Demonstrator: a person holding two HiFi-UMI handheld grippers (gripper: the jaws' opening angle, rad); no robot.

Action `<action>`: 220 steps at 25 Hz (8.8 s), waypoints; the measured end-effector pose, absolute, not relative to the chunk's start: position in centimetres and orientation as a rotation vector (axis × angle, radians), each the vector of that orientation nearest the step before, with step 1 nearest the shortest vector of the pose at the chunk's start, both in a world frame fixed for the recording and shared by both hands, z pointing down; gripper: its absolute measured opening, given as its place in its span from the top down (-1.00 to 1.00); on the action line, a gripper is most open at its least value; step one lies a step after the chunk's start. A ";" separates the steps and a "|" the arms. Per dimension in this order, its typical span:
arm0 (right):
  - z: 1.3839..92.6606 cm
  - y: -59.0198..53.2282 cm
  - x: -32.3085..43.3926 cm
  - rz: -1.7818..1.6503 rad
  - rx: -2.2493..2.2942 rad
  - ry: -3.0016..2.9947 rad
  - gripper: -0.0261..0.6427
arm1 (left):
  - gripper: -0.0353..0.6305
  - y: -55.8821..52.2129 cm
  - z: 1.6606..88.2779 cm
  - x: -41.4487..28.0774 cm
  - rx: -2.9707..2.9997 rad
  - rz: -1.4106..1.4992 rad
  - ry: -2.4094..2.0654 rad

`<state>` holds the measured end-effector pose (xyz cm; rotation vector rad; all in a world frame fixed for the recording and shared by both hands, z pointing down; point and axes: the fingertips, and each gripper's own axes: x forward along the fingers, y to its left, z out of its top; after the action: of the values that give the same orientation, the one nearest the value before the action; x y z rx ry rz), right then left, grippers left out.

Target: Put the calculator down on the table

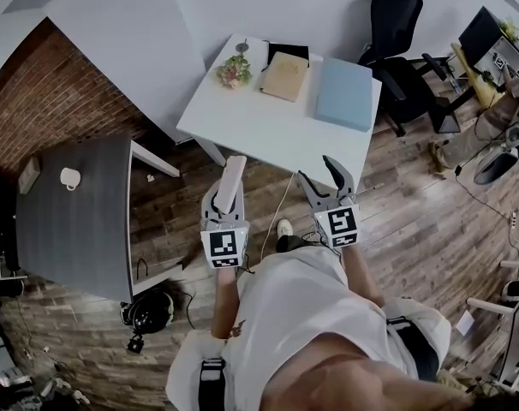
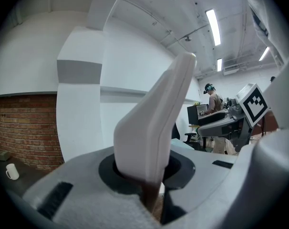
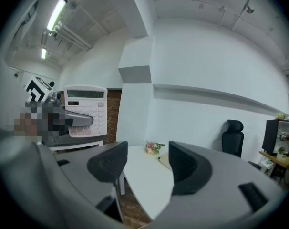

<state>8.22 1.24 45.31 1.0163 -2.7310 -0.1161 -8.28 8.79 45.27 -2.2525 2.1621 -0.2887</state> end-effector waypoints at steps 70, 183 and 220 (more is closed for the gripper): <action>45.5 -21.4 -3.3 -0.098 1.160 -2.584 0.11 | 0.67 -16.2 45.8 -21.1 -2.411 -0.254 2.032; 71.7 -21.9 -2.8 0.367 0.620 -2.240 0.11 | 0.13 -20.7 79.3 -12.6 -3.455 -0.798 2.365; 69.4 -21.0 -2.7 0.320 0.718 -2.281 0.12 | -0.47 -18.4 77.3 -17.1 -2.912 -0.947 2.419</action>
<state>-2.74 -21.00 69.39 0.7176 -2.2810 0.3196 -17.06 -18.42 77.32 -2.9119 2.4193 -0.9466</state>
